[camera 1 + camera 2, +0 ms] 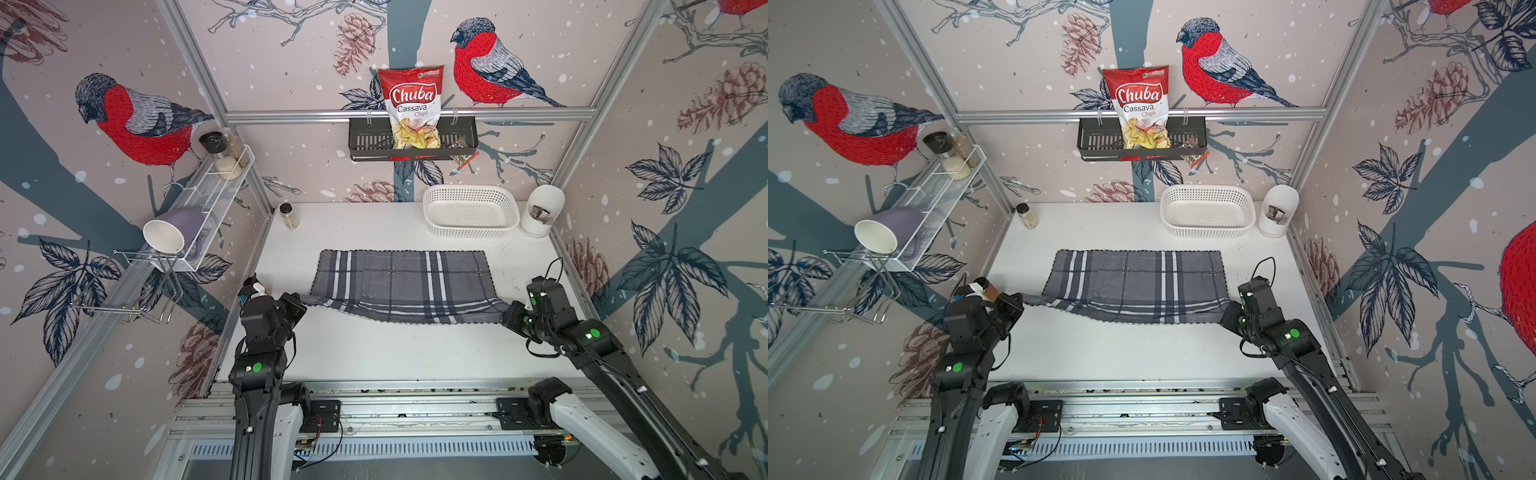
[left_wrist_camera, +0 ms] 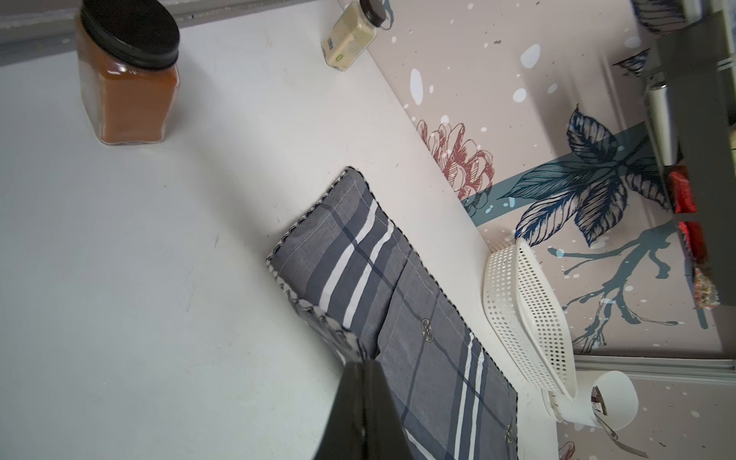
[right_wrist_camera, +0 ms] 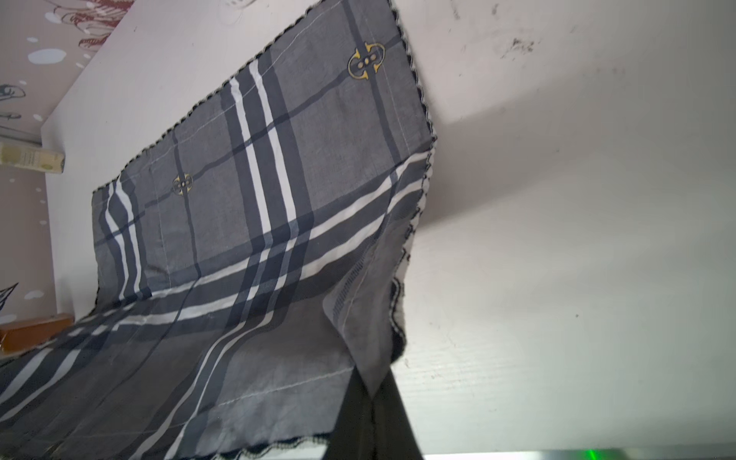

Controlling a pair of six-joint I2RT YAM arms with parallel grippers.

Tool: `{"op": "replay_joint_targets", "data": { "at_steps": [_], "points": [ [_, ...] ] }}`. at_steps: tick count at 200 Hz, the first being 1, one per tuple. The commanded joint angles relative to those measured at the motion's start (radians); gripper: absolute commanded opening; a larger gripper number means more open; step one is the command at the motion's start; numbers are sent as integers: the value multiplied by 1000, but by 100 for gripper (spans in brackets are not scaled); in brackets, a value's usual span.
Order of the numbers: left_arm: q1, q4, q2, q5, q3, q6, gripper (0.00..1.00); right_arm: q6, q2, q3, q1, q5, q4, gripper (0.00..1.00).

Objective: Roll up the pillowcase
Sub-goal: Fold the pillowcase.

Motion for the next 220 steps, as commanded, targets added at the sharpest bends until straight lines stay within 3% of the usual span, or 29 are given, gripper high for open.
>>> {"op": "replay_joint_targets", "data": {
  "at_steps": [1,41,98,220],
  "points": [
    [0,129,115,31,30,37,0,-95,69,26,-73,-57,98,0],
    [1,280,300,13,60,105,0,-202,238,58,-252,-185,224,0],
    [0,394,486,37,95,234,0,-242,533,166,-257,-243,325,3],
    [0,468,731,46,233,310,0,-220,765,328,-336,-308,409,11]
  ]
}}
